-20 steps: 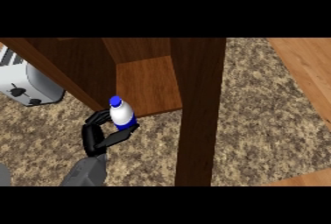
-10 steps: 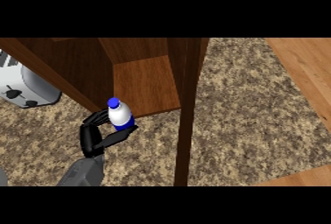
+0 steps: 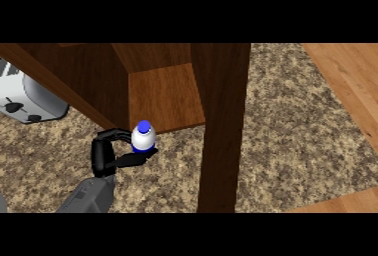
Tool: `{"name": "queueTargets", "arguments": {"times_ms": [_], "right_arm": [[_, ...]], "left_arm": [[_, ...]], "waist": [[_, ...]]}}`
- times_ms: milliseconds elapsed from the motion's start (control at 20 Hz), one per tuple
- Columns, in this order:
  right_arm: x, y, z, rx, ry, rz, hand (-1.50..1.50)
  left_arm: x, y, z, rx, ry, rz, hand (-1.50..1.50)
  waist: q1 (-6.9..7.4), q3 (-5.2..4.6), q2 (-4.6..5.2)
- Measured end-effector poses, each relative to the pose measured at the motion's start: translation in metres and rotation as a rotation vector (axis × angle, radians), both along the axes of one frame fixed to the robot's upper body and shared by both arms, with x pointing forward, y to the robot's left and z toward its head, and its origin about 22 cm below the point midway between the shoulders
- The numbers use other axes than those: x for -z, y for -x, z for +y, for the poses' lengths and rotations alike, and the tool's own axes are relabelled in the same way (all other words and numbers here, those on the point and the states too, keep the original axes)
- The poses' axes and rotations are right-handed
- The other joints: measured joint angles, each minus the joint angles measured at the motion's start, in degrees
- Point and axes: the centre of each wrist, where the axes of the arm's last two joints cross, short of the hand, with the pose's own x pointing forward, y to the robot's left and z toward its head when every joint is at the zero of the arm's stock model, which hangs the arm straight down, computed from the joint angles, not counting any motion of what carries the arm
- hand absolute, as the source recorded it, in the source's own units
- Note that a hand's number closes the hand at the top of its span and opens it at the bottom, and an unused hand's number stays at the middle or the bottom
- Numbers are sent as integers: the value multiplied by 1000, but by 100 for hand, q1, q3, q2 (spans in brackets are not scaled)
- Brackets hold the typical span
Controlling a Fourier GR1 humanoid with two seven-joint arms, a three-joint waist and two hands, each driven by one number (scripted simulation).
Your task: Pick up the bottled water, place it into the cabinet and close the cabinet
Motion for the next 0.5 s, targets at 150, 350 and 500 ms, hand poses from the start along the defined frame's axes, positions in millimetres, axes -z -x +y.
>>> {"name": "queueTargets", "arguments": {"times_ms": [150, 350, 500], "right_arm": [[-1, 0, -1, 5, 5, -3, -150], [-3, 1, -1, 10, 14, -6, -150], [-4, 2, -4, 19, 27, -8, -150]], "left_arm": [[-1, -3, -1, 2, 0, 14, 150], [-4, -8, -6, 6, 22, 33, 150], [-4, -11, -16, 32, 38, 45, 150]], "waist": [[77, 4, -17], [202, -9, -38], [314, -8, -49]]}}
